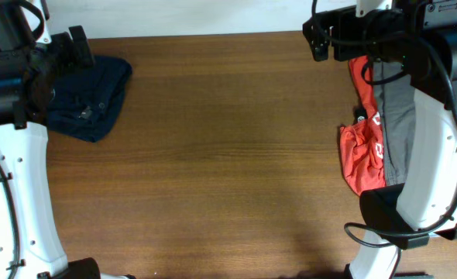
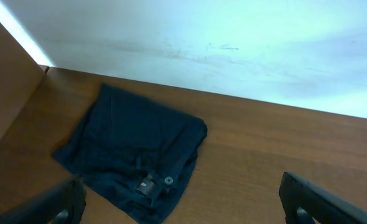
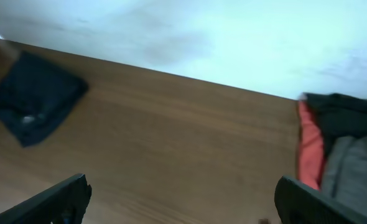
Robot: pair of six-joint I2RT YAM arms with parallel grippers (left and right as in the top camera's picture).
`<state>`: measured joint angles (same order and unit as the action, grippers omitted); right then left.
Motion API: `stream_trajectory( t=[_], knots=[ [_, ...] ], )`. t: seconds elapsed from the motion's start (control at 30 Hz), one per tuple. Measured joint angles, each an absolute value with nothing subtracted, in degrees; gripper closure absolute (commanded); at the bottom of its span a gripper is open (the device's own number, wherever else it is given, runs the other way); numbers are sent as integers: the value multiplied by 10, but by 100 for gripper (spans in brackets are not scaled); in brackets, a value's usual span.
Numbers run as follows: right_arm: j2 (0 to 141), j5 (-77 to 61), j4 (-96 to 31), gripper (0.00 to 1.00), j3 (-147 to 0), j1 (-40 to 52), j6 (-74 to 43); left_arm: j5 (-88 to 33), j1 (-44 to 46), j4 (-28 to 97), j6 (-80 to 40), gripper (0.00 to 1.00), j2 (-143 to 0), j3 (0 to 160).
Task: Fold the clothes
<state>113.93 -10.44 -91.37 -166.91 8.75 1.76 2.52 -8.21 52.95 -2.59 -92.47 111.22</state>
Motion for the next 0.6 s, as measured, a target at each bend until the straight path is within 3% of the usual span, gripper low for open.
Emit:
stream_trajectory(
  t=[0.3,0.6],
  knots=[
    [1066,-90,-833,1,-1618,88,40,25,-82,529,-26,1,-925,1112],
    [826,-88,-565,1,-1263,88,52,25,-82,529,-26,1,-925,1112]
  ],
)
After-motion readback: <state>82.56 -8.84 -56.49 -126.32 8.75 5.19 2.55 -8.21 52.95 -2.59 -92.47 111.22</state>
